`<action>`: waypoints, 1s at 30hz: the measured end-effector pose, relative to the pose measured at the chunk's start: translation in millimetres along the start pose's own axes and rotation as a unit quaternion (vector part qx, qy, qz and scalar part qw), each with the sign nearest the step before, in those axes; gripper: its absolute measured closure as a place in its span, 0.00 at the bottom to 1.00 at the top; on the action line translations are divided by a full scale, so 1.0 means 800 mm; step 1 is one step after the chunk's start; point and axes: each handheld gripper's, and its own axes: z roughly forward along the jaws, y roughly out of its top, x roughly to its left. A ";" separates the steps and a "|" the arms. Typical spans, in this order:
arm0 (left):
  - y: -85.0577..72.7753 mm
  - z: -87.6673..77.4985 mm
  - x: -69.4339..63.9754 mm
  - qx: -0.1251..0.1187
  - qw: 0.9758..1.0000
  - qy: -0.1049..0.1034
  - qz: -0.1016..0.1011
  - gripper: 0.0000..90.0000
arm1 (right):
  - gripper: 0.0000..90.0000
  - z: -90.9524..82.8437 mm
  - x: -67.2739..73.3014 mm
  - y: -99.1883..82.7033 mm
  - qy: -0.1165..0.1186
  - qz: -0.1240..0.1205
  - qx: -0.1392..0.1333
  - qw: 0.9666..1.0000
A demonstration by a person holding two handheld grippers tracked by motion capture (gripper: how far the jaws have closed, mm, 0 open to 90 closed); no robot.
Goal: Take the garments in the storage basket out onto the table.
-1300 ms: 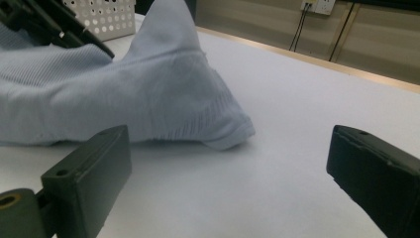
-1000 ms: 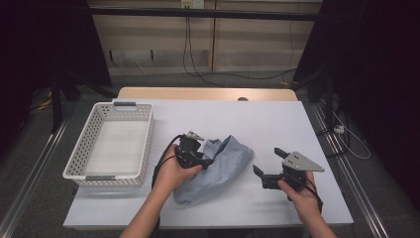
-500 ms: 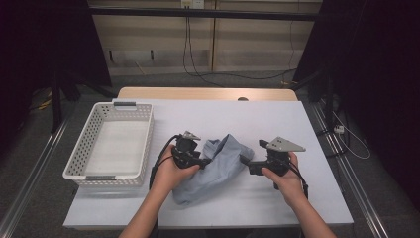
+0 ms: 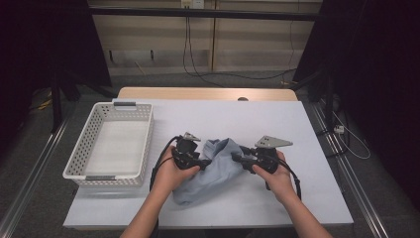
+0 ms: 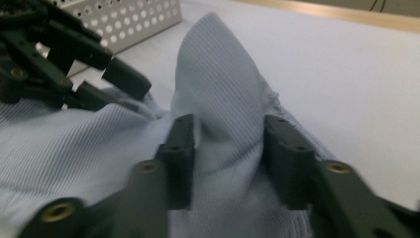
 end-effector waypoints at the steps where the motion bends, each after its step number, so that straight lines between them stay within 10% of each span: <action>1: 0.000 -0.002 0.001 -0.002 1.000 0.002 -0.002 0.44 | 0.79 -0.002 -0.001 -0.001 0.003 -0.002 0.008 1.000; 10: 0.000 -0.036 0.026 -0.046 0.998 0.039 -0.028 0.32 | 0.87 -0.020 -0.006 -0.022 0.020 -0.008 0.034 0.999; 30: -0.032 -0.010 0.044 0.007 0.997 0.062 -0.052 0.43 | 0.85 -0.031 -0.008 -0.035 0.021 -0.007 0.038 0.999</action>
